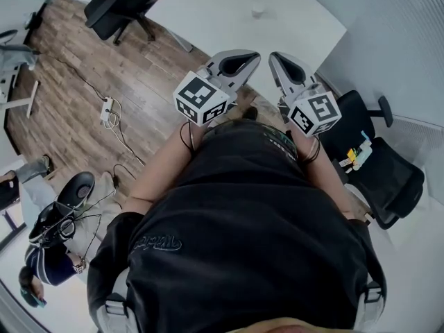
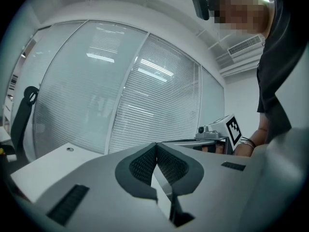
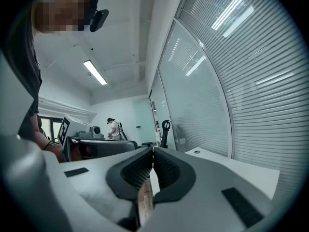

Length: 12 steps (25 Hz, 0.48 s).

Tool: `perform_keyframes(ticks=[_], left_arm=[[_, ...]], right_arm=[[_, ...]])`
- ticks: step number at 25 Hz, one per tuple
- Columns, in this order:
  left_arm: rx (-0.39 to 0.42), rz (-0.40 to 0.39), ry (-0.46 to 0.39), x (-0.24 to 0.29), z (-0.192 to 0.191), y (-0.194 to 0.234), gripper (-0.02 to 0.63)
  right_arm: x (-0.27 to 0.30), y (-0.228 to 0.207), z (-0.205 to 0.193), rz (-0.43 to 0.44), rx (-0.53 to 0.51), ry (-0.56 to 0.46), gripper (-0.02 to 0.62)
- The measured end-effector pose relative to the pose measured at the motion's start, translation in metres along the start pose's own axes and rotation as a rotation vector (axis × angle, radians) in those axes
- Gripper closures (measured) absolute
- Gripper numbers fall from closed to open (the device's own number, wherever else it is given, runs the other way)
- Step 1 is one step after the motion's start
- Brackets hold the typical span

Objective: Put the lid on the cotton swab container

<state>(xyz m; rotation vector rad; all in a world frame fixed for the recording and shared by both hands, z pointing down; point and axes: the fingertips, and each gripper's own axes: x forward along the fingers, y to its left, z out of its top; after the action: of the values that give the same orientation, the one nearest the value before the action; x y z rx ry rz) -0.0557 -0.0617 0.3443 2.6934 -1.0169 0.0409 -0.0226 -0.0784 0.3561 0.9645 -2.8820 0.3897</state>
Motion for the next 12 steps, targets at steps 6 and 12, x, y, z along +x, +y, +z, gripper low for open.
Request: perform_keyframes(ticks=[6,12], left_arm=[[0.001,0.084,0.042,0.04,-0.011,0.004,0.589],[0.012,0.066,0.058,0.067,-0.016,-0.005,0.589]], right_arm=[[-0.025,-0.046,0.0,-0.019,0.005,-0.005,0.572],[-0.03,-0.082,0.006,-0.013,-0.022,0.021,0.572]])
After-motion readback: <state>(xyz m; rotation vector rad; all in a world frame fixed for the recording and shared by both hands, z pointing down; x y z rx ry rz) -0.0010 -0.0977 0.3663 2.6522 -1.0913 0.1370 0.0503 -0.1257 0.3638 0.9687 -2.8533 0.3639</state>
